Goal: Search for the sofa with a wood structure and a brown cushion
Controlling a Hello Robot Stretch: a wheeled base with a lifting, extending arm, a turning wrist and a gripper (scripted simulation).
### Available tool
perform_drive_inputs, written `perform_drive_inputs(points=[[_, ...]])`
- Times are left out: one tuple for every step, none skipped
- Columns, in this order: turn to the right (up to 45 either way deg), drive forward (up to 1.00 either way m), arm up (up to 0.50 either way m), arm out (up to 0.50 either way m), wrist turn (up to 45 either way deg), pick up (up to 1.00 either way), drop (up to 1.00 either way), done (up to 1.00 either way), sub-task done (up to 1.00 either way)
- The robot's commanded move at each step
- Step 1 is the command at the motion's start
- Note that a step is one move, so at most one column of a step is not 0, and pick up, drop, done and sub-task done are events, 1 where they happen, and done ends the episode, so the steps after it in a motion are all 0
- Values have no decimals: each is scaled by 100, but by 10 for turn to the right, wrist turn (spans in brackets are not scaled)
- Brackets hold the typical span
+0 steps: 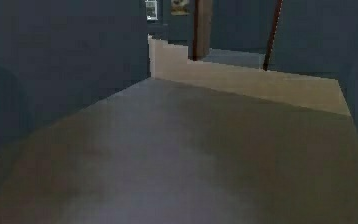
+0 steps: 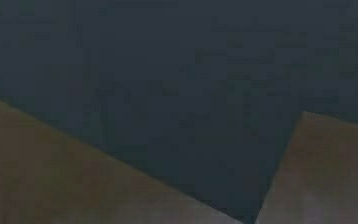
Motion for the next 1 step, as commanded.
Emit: perform_drive_inputs(points=[[0, 100, 0, 0, 0, 0, 0, 0, 0]])
